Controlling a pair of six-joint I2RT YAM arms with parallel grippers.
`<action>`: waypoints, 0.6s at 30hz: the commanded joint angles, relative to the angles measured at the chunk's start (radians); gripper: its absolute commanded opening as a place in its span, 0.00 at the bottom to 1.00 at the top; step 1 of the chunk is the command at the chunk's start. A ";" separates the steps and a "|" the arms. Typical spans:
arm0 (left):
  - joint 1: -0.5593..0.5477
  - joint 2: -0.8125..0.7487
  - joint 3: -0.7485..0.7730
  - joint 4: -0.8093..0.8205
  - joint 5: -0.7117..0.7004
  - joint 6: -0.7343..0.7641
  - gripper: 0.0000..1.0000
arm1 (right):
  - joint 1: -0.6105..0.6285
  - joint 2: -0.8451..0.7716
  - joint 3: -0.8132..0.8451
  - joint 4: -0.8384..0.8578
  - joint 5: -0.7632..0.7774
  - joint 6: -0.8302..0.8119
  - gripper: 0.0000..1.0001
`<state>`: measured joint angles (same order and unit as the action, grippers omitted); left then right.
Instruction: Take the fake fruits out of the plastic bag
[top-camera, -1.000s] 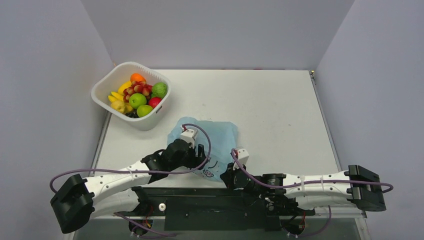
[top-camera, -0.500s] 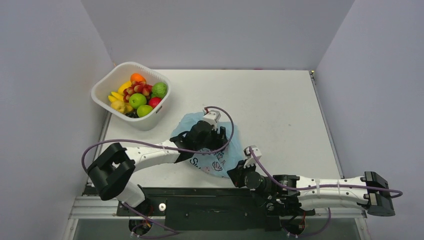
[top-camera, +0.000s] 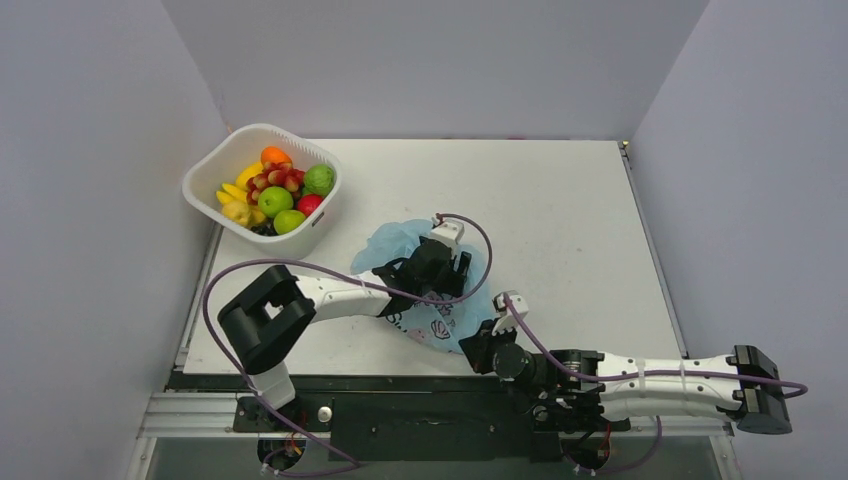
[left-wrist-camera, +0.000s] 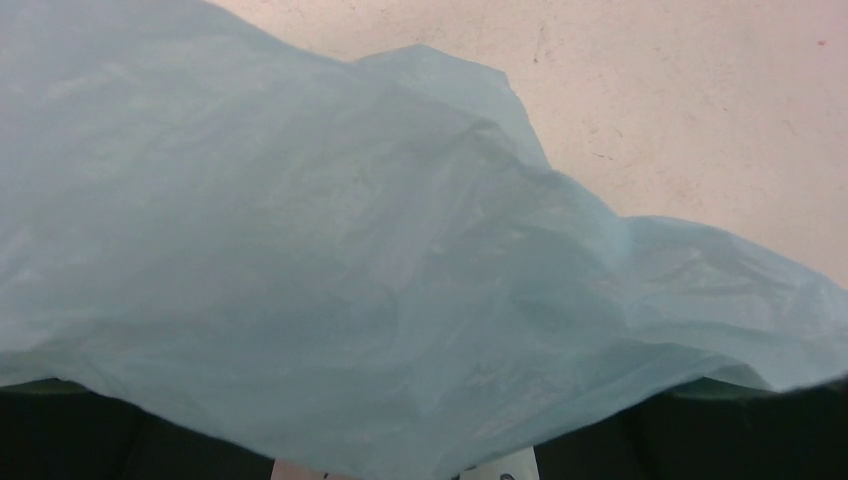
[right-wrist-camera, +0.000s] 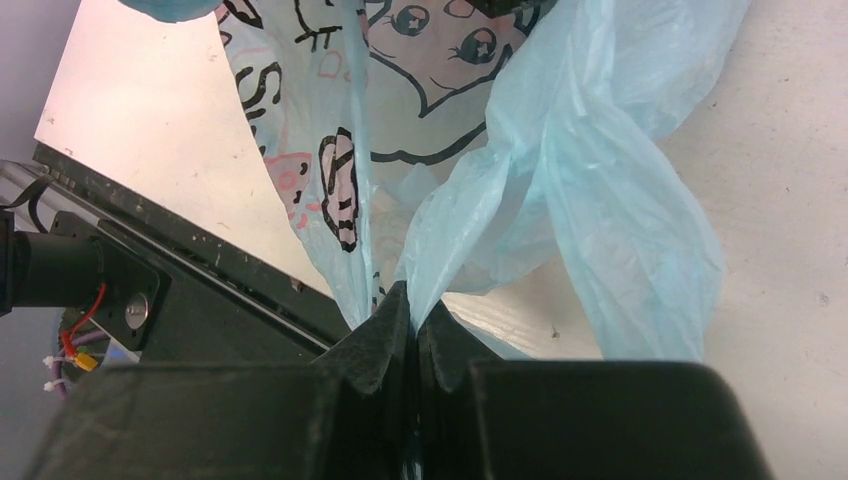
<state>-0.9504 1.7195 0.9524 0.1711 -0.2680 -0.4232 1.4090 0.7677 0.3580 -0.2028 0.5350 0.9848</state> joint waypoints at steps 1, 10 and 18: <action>0.001 0.055 0.060 0.047 -0.057 0.060 0.71 | 0.008 -0.025 -0.008 -0.001 0.034 0.012 0.00; 0.030 0.146 0.108 0.066 -0.031 0.067 0.72 | 0.008 -0.050 -0.011 -0.015 0.039 0.011 0.00; 0.036 0.136 0.134 0.033 0.004 0.094 0.60 | 0.008 -0.070 -0.012 -0.023 0.047 0.013 0.00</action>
<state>-0.9215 1.8824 1.0500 0.1764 -0.2825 -0.3557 1.4090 0.7166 0.3511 -0.2359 0.5522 0.9852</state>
